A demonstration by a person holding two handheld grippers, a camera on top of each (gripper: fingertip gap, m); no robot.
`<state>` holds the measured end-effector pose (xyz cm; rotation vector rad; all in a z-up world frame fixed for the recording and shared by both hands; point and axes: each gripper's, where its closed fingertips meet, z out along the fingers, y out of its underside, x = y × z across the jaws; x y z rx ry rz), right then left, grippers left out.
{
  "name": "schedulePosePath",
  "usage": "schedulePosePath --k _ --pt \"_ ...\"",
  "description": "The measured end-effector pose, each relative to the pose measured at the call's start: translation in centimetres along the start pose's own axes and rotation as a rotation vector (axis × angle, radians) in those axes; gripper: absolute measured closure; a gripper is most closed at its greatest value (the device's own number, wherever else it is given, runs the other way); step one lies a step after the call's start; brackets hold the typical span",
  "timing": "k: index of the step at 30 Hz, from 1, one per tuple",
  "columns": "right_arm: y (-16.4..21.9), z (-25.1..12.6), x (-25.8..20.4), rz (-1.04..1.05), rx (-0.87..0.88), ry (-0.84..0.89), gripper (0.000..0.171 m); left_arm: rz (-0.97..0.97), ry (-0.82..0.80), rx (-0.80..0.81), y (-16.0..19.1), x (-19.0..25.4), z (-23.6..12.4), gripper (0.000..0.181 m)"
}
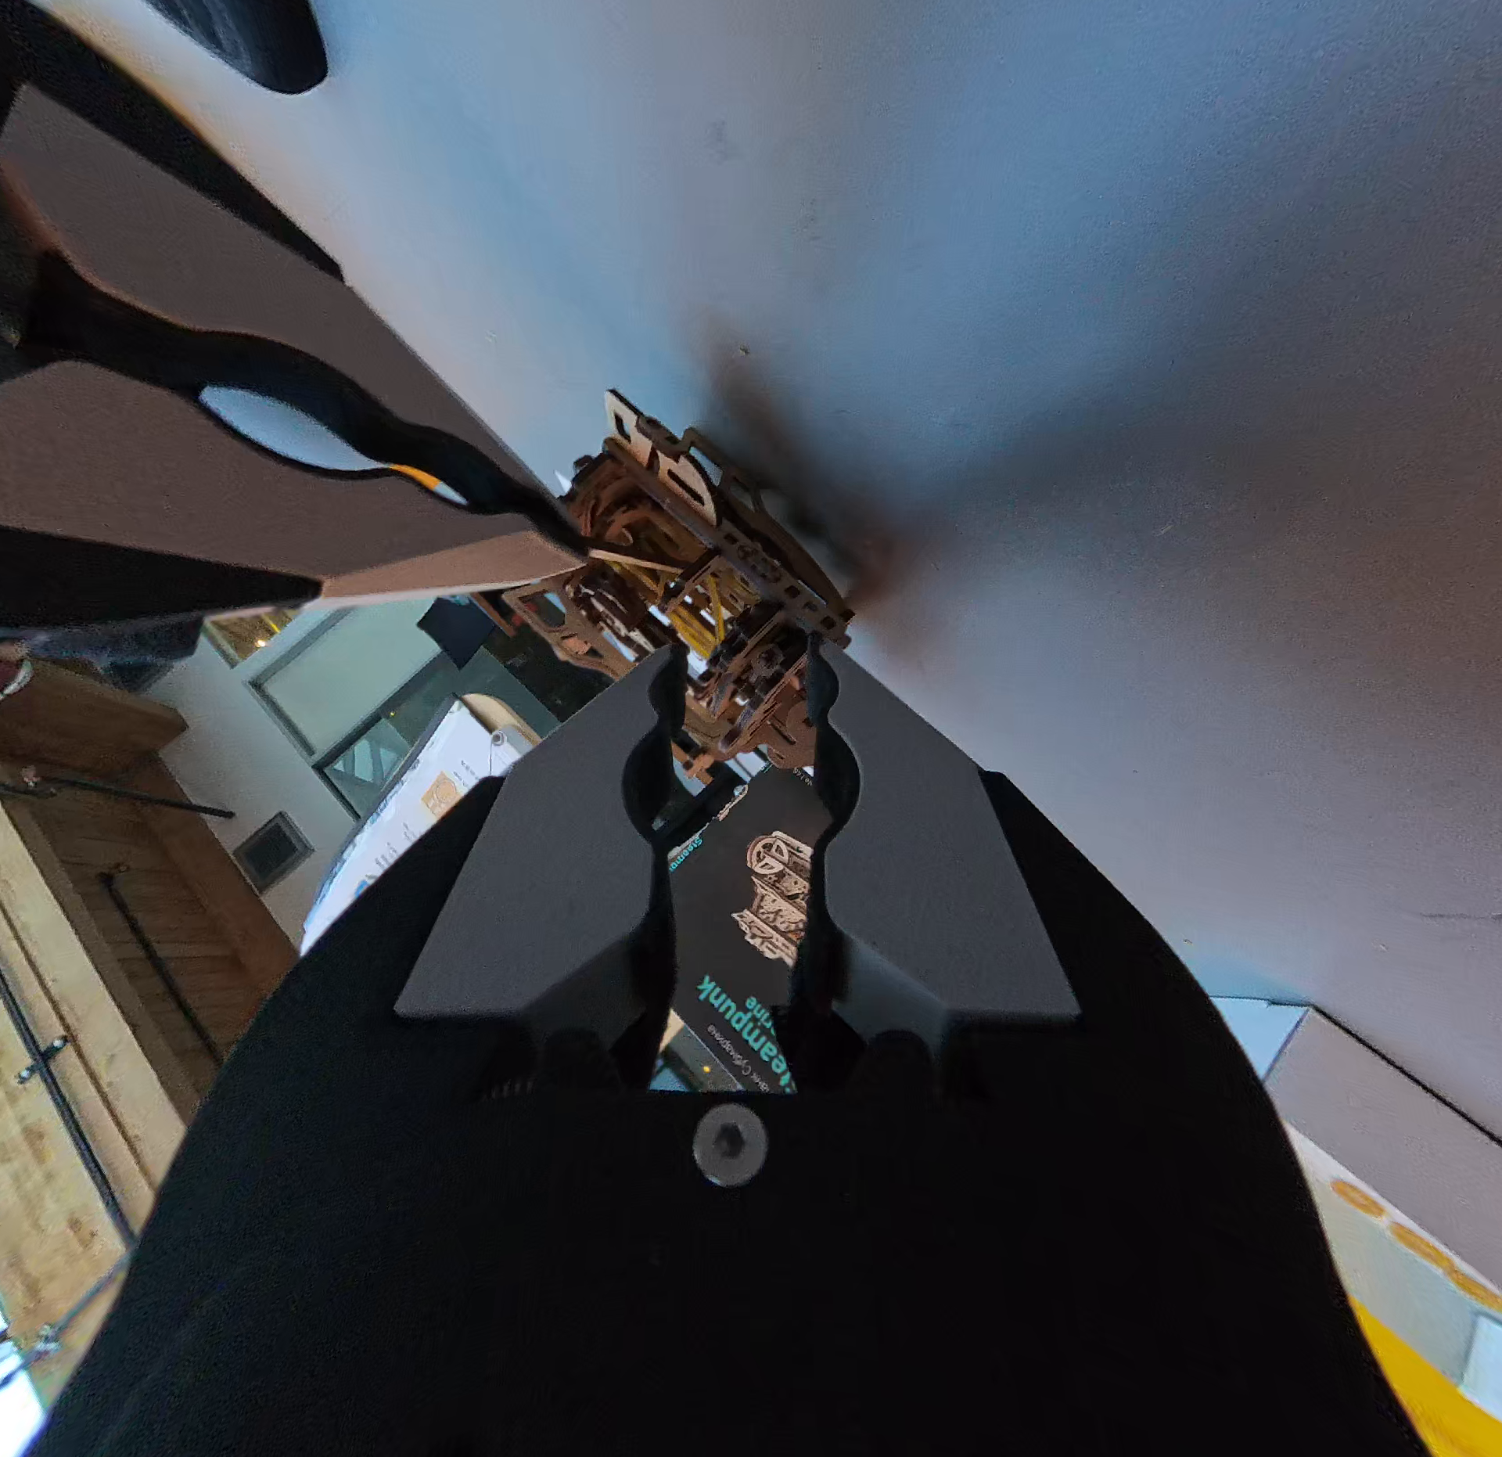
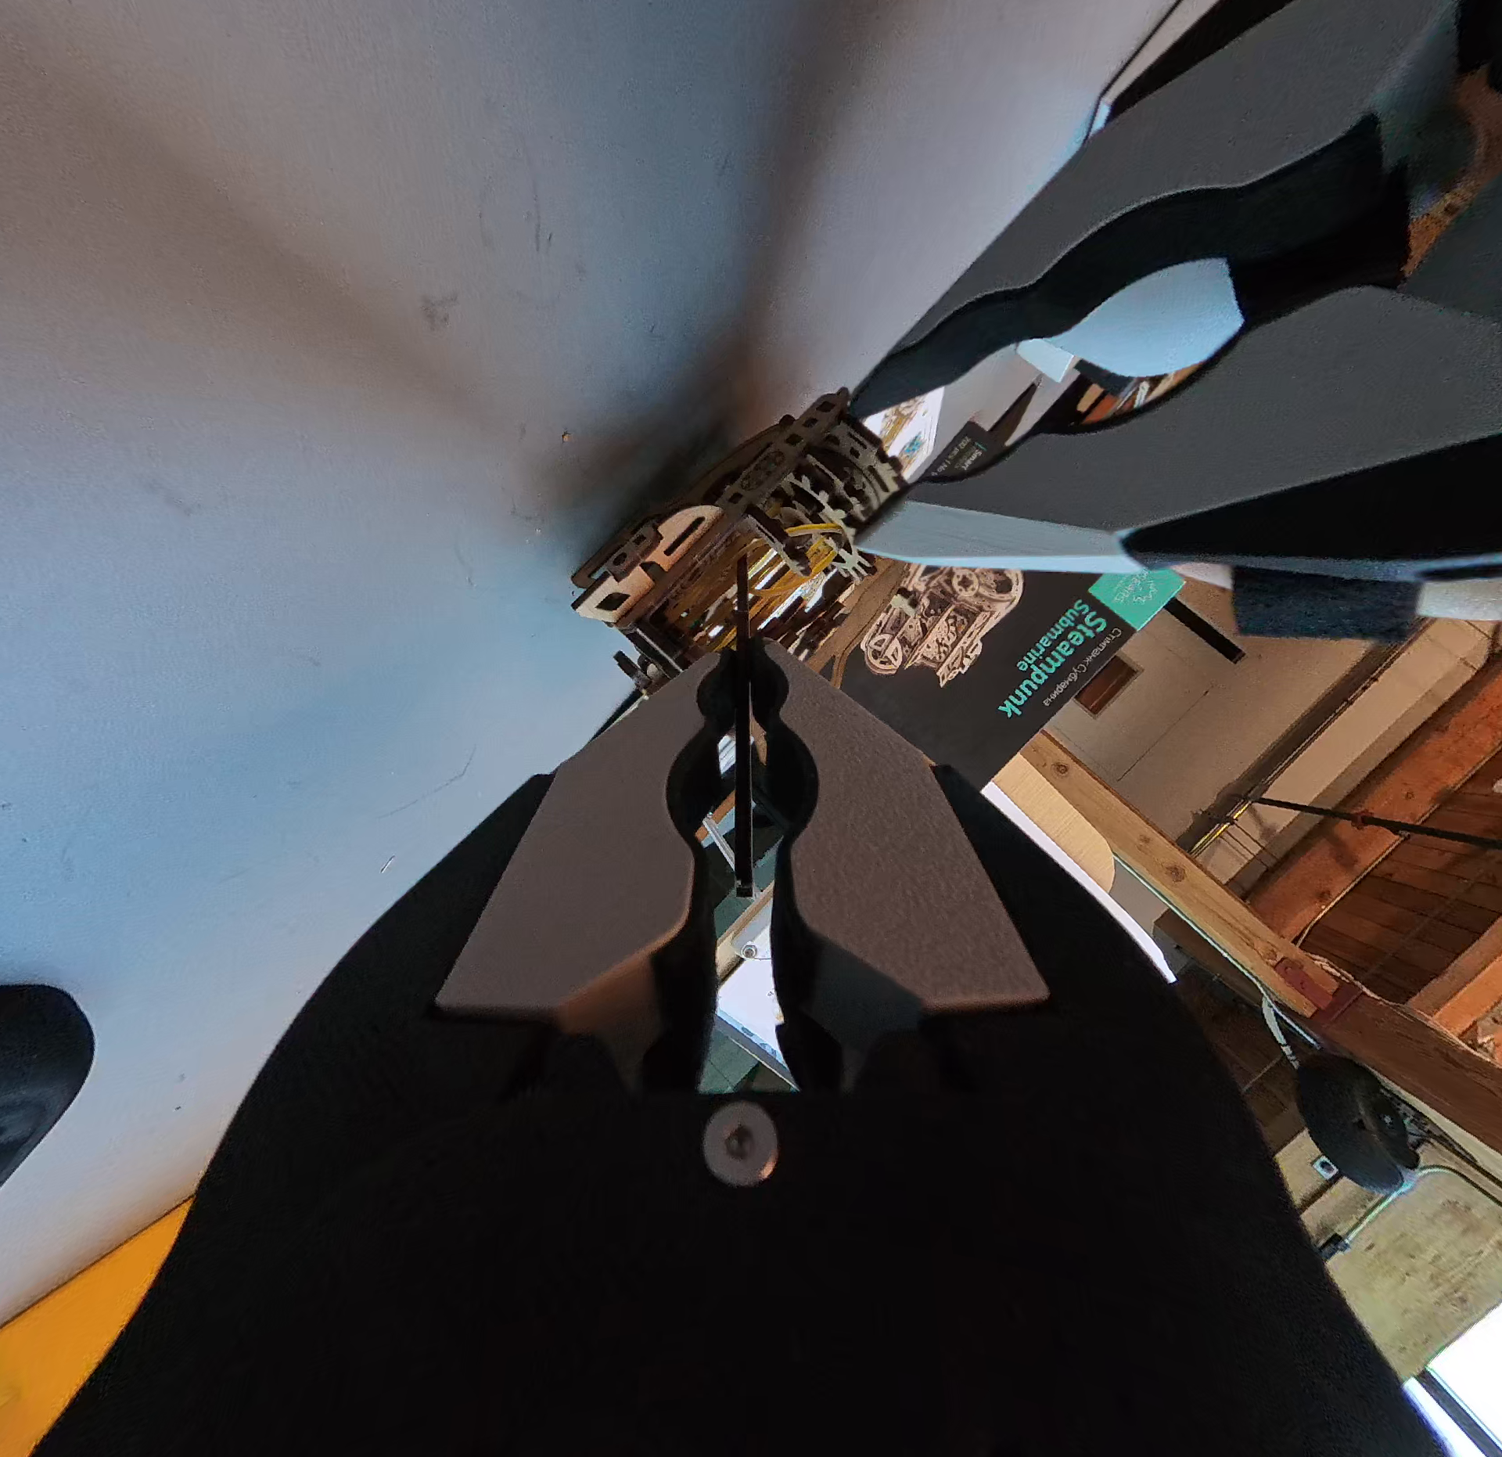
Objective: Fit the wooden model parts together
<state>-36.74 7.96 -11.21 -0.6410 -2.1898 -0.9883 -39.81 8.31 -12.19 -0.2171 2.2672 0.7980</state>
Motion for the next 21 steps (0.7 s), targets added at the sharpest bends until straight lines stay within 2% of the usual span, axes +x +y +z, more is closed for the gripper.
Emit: schedulePosePath --k 3,6,11,14,21 --pt "-0.2 0.0 0.0 0.0 0.001 -0.001 0.17 -0.197 0.001 0.004 0.5 -0.8 -0.5 0.151" --pt "-0.2 -0.1 -0.2 0.005 0.004 0.002 0.17 -0.523 -0.018 0.009 1.2 -2.4 -1.2 0.145" --pt "-0.3 -0.1 -0.1 0.019 0.002 0.012 0.17 -1.016 -0.058 0.035 3.2 -2.8 -1.8 0.116" --pt "-0.2 -0.3 -0.4 0.022 0.001 0.024 0.17 -1.264 -0.049 0.112 3.0 -1.7 -1.3 0.102" --pt "0.0 -0.4 -0.5 0.014 -0.008 0.026 0.17 -1.61 0.009 0.294 2.6 -0.4 1.2 0.071"
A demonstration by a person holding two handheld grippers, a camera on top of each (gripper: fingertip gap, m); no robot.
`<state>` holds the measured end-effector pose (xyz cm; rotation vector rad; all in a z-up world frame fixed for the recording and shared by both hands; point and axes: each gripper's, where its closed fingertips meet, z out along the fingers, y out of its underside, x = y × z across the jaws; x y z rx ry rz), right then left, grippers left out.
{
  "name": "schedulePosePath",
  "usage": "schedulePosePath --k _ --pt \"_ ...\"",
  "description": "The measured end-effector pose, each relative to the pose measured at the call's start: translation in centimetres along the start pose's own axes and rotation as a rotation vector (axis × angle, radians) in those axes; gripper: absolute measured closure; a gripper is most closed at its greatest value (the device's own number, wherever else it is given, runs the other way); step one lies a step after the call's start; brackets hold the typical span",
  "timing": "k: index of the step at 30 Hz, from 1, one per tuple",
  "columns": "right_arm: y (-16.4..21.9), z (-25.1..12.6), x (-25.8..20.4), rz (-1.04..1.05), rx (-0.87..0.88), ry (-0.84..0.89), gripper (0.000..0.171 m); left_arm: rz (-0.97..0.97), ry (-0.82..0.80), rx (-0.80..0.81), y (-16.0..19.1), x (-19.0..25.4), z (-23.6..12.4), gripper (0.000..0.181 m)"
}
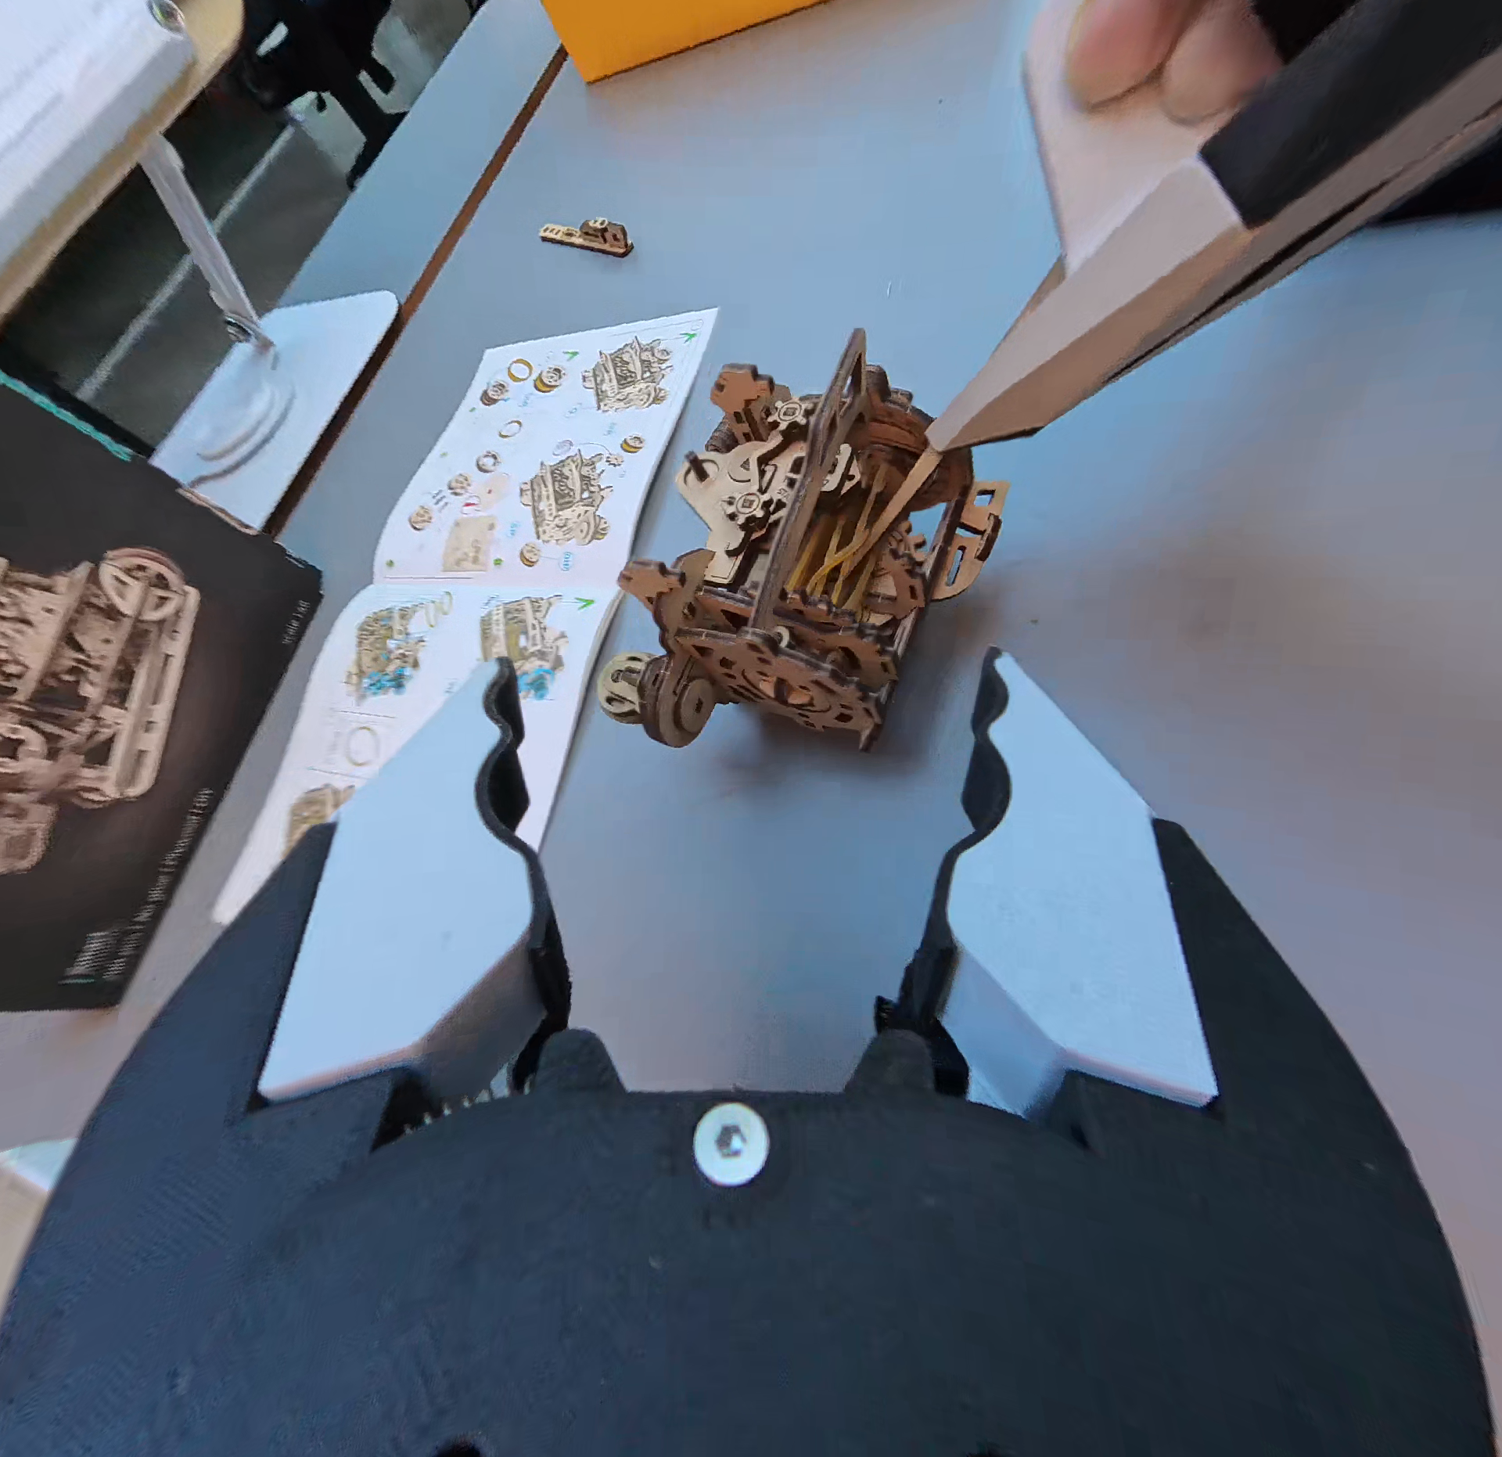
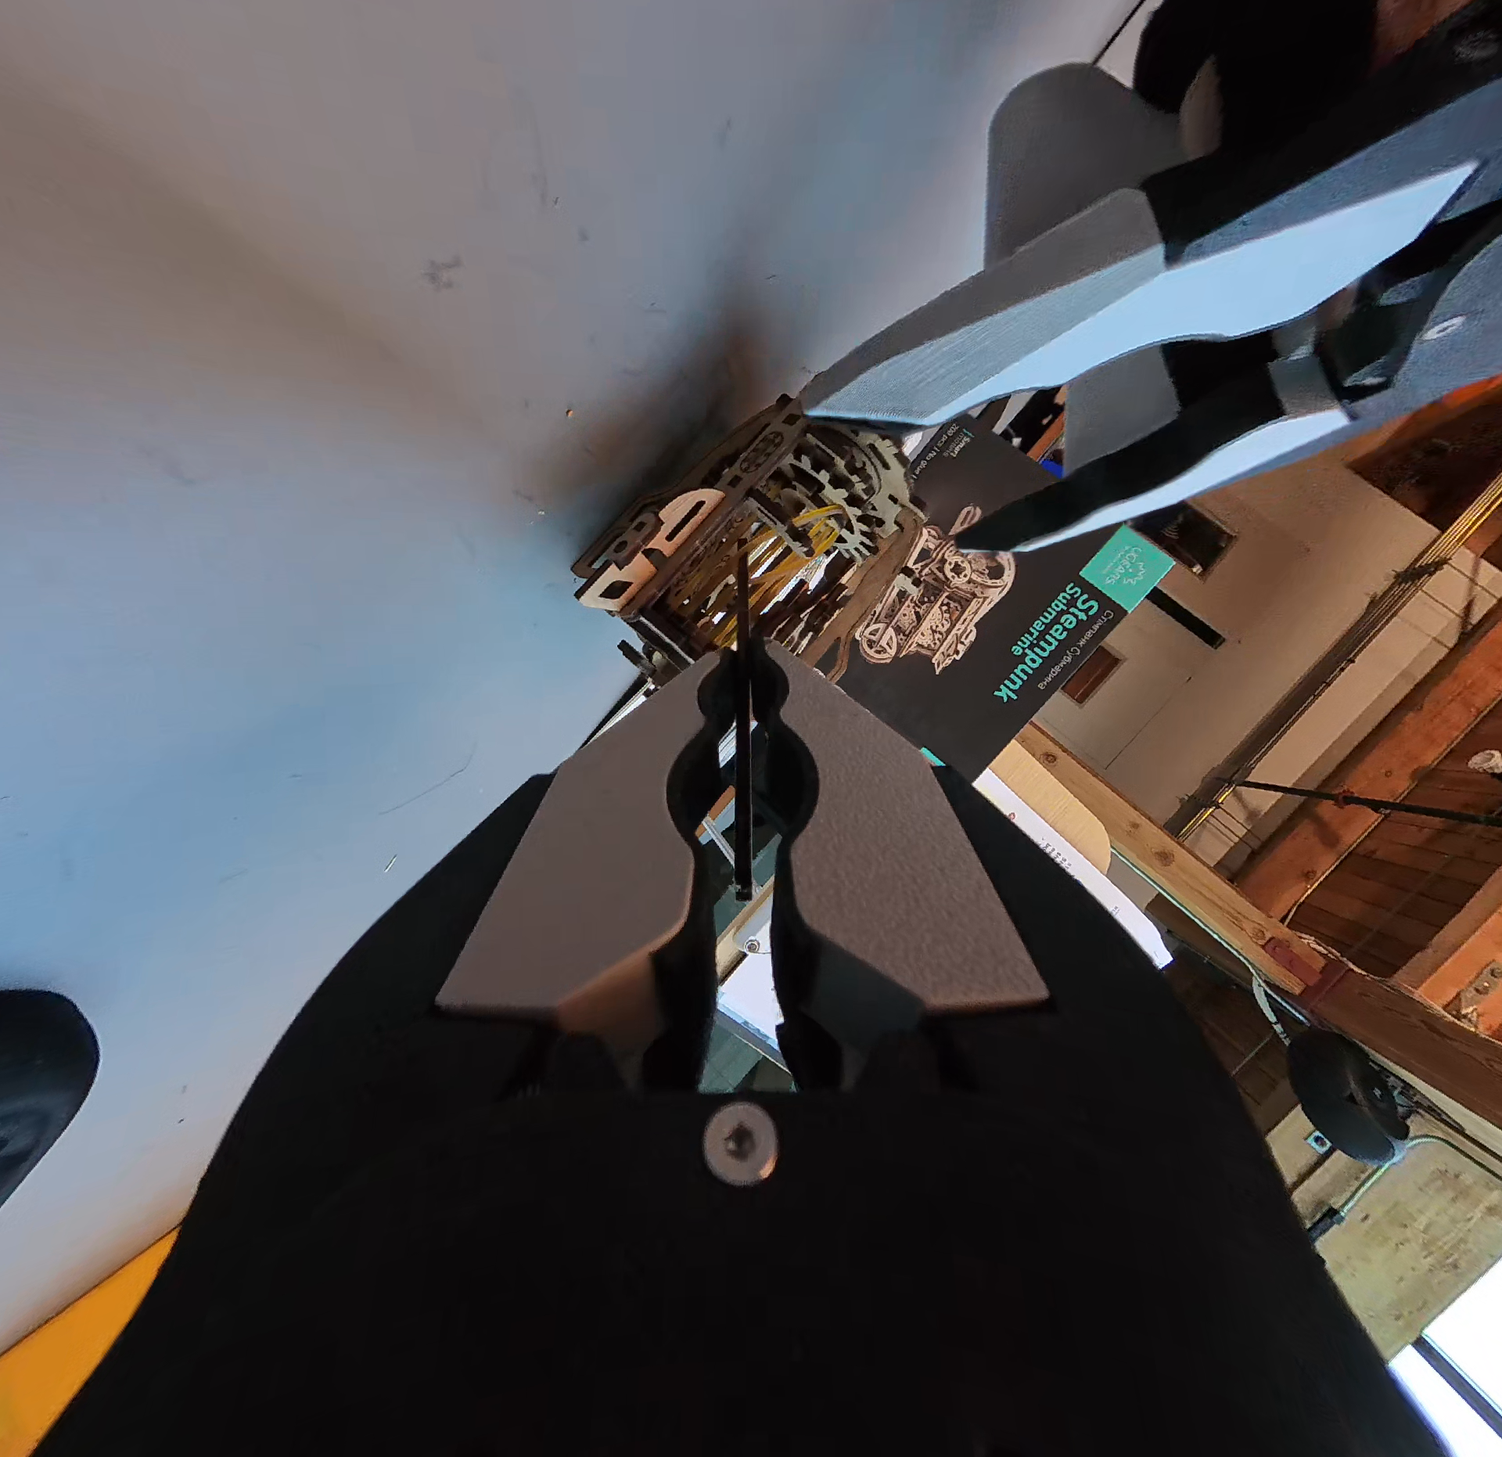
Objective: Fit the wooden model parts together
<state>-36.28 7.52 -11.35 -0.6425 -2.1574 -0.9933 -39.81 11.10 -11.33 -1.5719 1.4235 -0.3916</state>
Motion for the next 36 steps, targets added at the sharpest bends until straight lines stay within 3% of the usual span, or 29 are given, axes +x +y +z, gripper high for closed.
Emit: schedulePosePath --k 4,20,26,36 --pt "-0.1 0.1 -0.2 -0.011 -0.006 -0.003 0.17 -0.121 0.101 0.085 -0.1 -0.3 0.9 0.068" --pt "0.0 0.2 -0.1 -0.012 -0.016 0.007 0.17 -0.017 0.243 0.079 0.8 0.5 3.3 0.082" --pt "-0.1 0.6 -0.3 -0.047 -0.043 -0.004 0.17 0.033 0.264 0.084 0.5 1.2 3.7 0.099" --pt "0.7 0.6 0.0 -0.127 -0.084 -0.007 0.169 -0.176 0.378 0.079 0.1 0.4 3.8 0.099"
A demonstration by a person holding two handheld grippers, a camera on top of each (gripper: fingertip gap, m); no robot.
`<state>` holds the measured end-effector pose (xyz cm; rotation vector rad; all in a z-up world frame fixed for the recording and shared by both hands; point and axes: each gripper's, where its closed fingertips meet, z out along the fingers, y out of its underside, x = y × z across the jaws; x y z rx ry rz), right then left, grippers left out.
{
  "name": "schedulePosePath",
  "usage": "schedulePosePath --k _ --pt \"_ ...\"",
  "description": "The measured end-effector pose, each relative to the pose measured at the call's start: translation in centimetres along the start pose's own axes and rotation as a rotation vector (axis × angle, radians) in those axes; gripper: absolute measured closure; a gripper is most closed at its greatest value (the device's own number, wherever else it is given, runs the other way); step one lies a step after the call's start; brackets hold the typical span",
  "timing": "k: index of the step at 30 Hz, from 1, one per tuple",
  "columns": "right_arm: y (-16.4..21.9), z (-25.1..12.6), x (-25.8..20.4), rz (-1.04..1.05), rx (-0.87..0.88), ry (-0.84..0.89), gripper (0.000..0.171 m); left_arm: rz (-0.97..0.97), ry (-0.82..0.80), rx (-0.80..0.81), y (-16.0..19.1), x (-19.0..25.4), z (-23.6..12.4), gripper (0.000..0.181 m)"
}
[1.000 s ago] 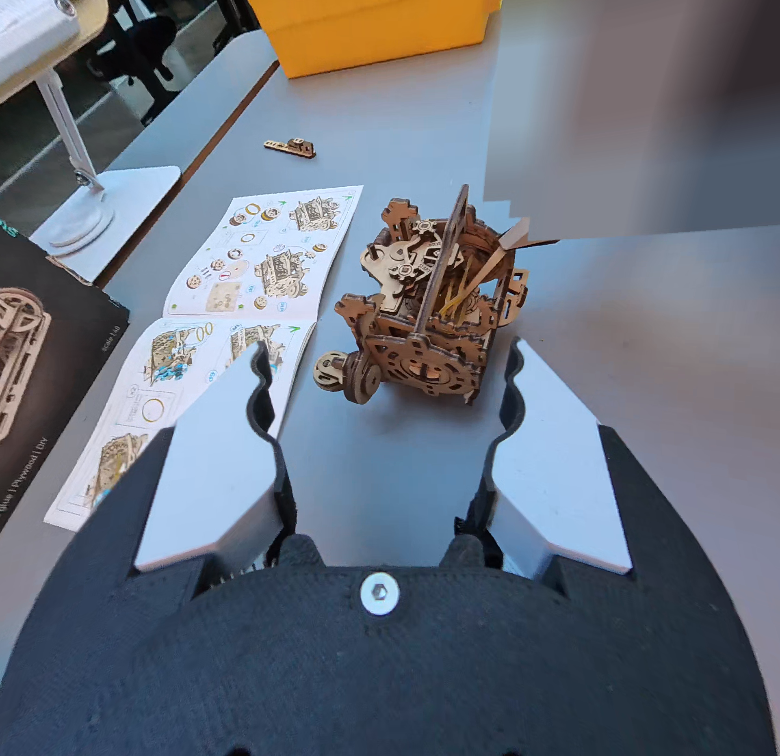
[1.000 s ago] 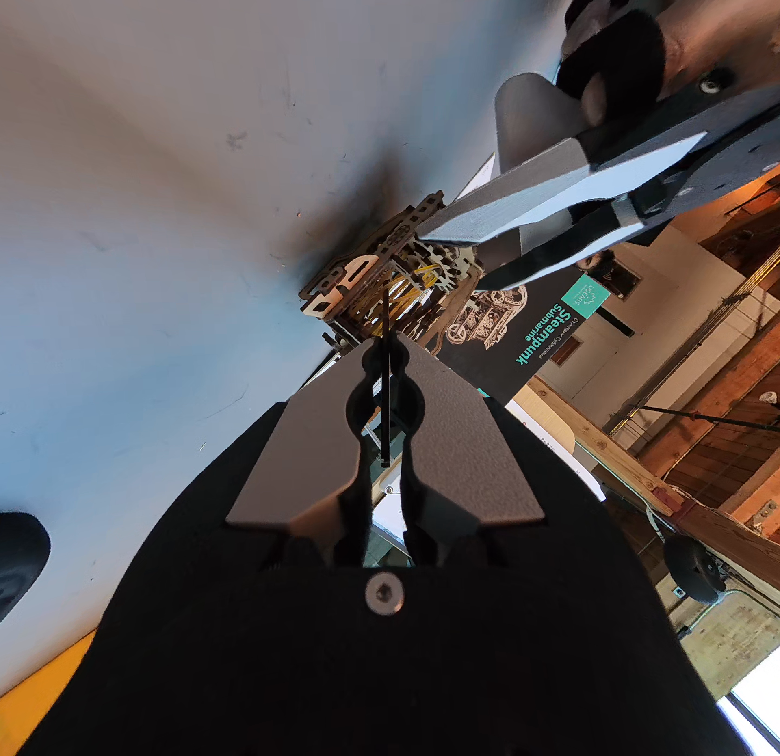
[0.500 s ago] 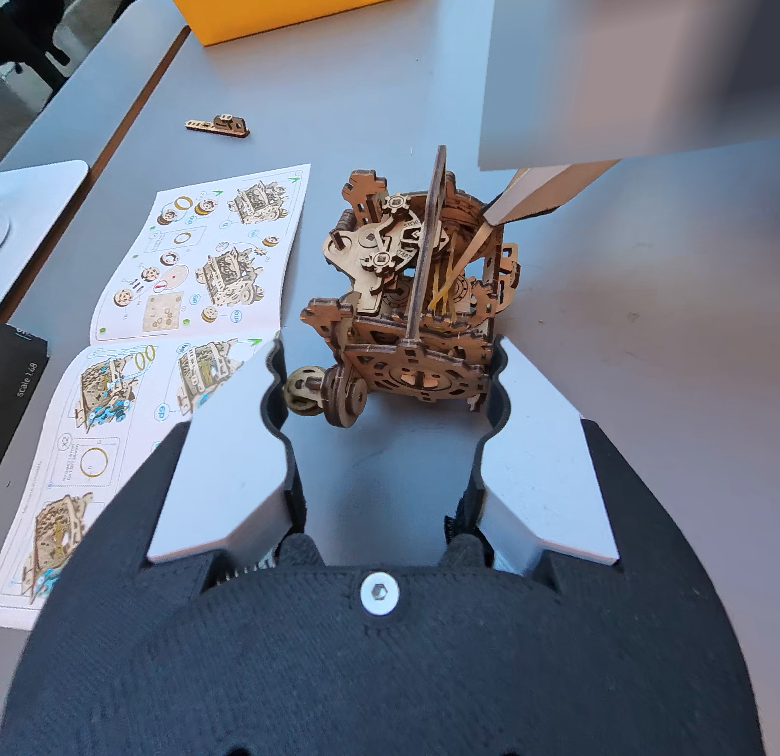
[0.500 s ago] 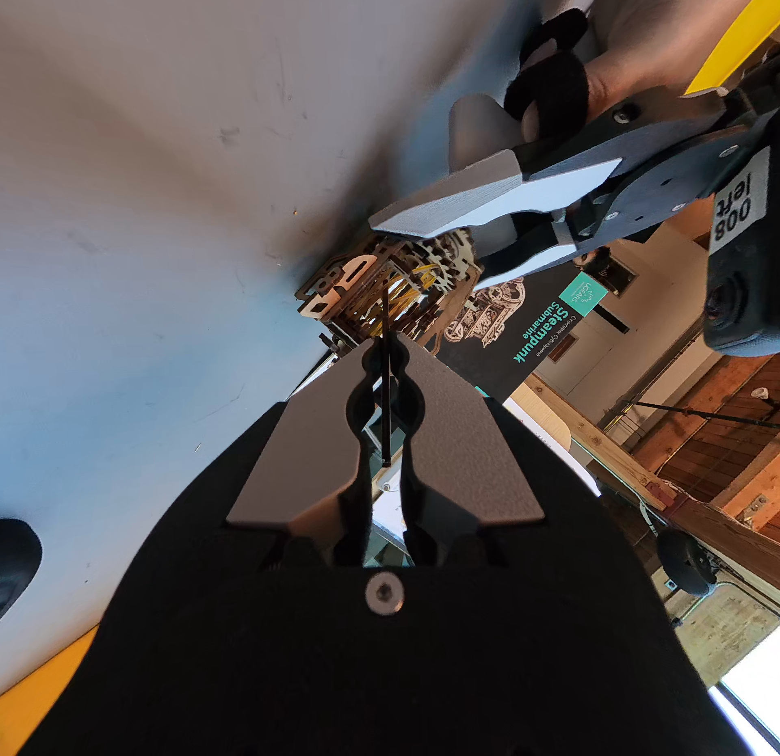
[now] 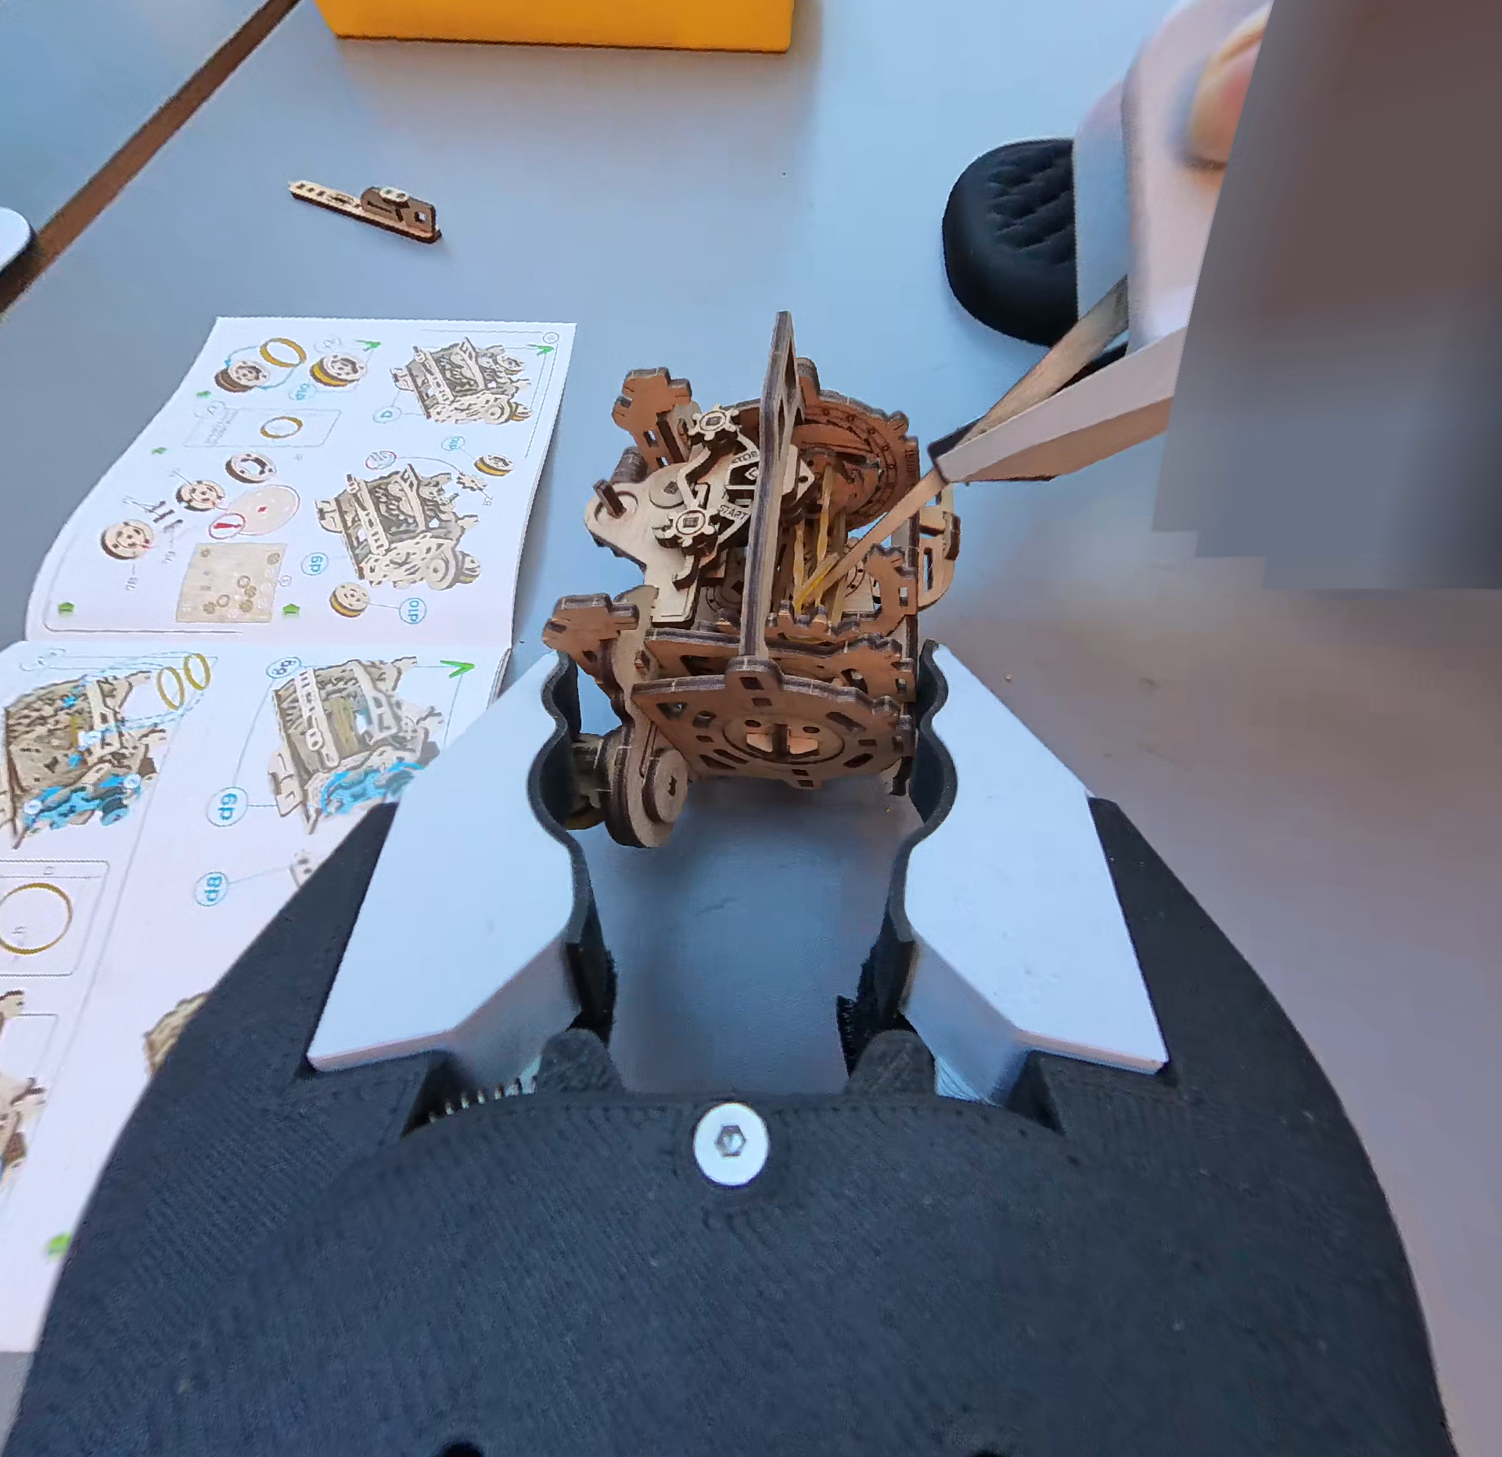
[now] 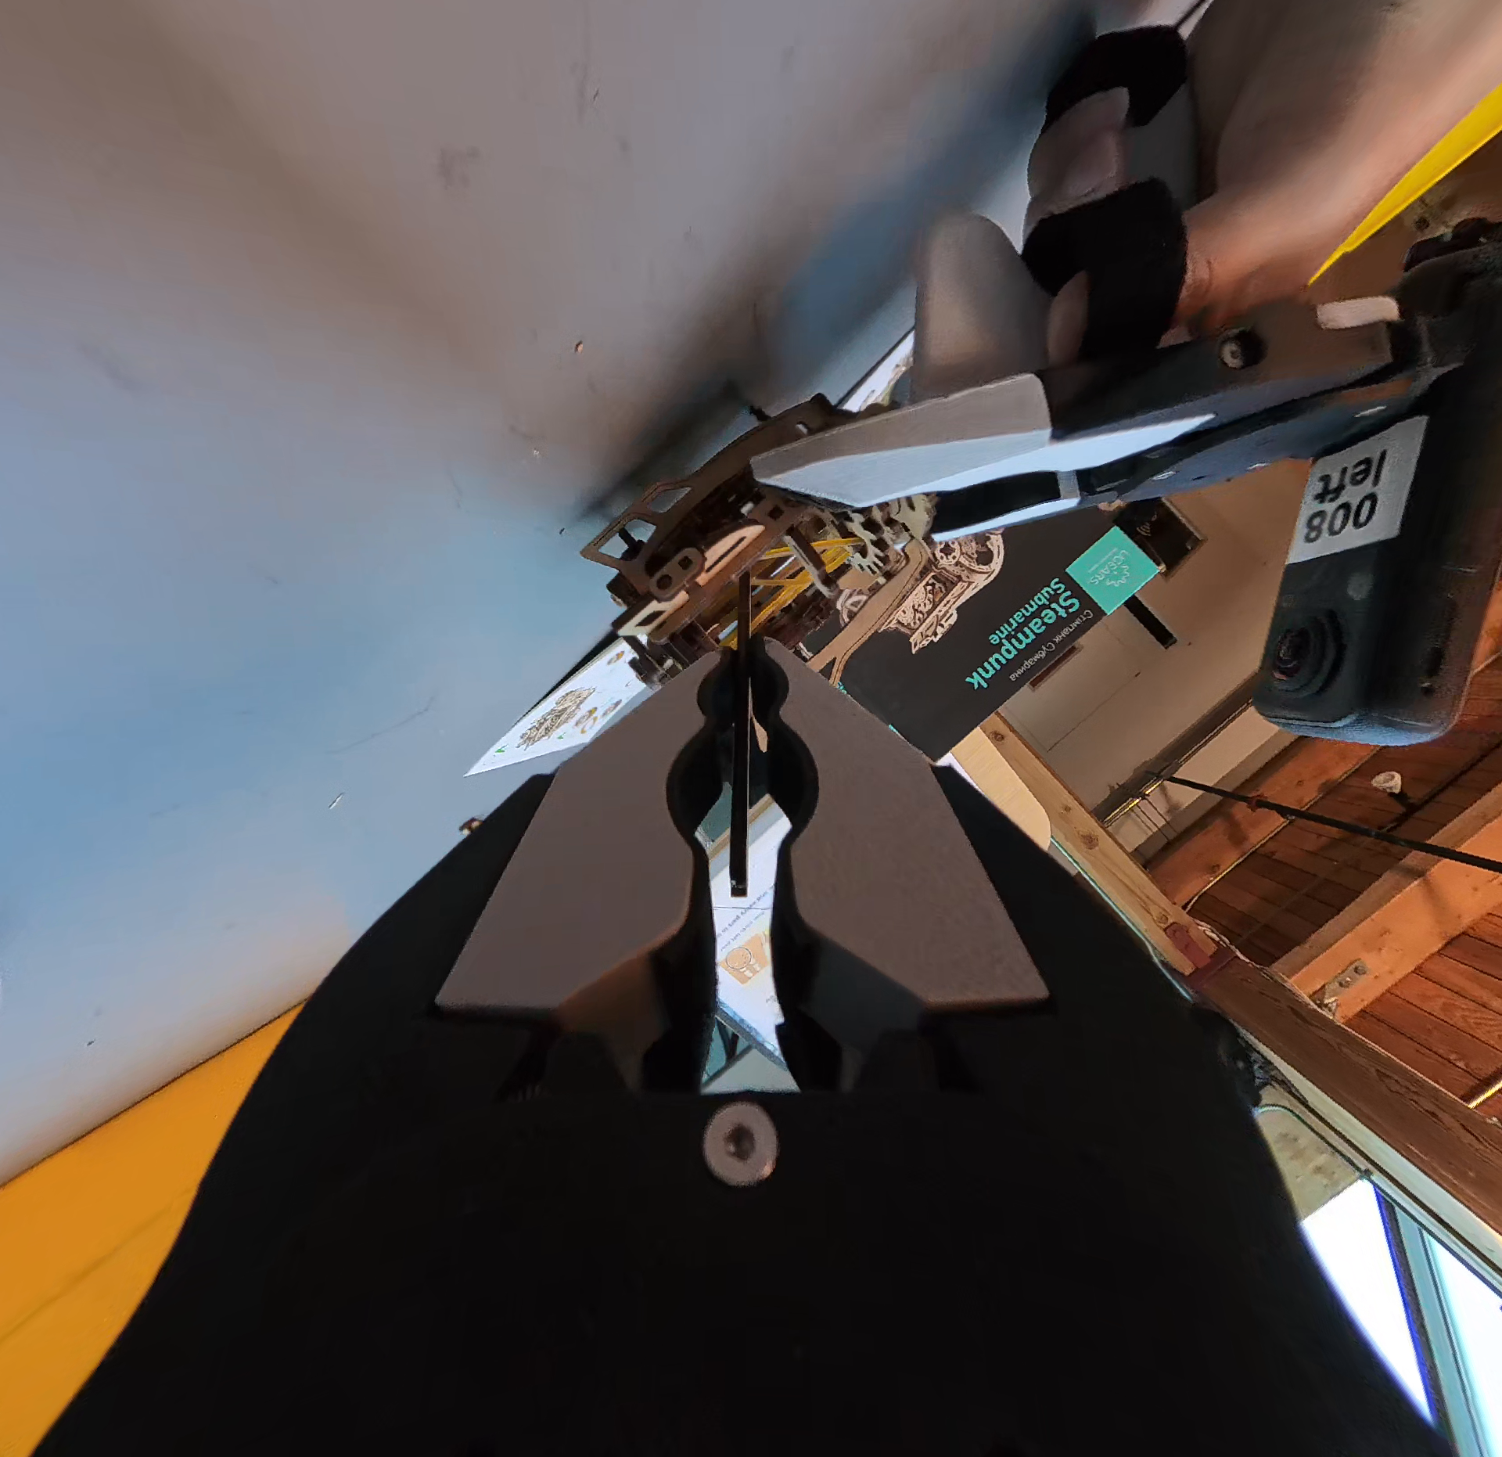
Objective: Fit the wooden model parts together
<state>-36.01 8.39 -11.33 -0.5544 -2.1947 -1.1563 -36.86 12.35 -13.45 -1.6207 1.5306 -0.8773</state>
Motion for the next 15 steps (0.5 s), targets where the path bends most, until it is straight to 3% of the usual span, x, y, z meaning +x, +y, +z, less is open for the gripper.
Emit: schedulePosePath --k 5,15 --pt "0.51 0.13 0.12 -0.043 -0.007 0.015 0.169 -0.143 0.068 0.009 -0.2 -0.25 -0.04 0.099" --pt "1.05 0.03 0.21 -0.122 0.057 0.048 0.169 -0.222 0.104 0.022 -0.33 -0.41 -0.06 0.099"
